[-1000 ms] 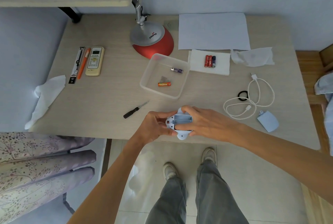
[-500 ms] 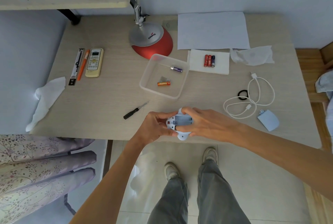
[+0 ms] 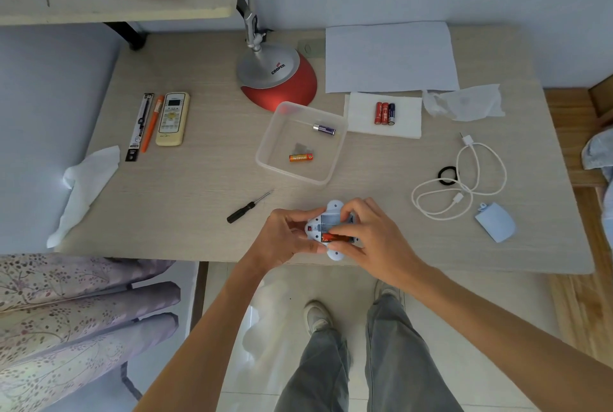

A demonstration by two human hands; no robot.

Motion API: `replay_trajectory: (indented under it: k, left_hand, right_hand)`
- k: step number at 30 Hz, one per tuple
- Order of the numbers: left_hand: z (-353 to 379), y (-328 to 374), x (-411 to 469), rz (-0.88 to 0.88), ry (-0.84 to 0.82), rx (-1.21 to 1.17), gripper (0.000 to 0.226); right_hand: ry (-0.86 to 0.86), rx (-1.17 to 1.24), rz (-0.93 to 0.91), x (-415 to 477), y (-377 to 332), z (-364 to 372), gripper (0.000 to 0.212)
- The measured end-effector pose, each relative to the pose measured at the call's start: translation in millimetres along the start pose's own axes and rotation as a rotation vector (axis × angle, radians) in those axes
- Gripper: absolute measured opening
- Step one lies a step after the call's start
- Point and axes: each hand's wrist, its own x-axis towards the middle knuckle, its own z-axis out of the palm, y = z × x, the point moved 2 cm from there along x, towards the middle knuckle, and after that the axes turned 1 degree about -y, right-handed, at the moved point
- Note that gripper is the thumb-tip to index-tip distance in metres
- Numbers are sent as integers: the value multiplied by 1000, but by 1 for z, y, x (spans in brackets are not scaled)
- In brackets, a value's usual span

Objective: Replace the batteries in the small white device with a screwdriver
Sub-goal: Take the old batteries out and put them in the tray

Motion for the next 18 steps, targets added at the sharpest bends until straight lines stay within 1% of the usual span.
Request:
replay_trajectory:
  k: [4,9,14,18]
  left_hand:
    - [0,0,0,7,-3,1,72]
    - [0,-2,-1,1,5,-18,73]
    - [0,-5,0,-23,15,-49,77]
    - [0,-7,0,-46,26,-66,80]
  right_hand:
    - [78,64,56,-1,-5,12,23]
    - [131,186,124,-2,-5,15,31]
    - [199,338,170,22,-9,-11,16]
    - [235,317,168,78,-7,-32,13]
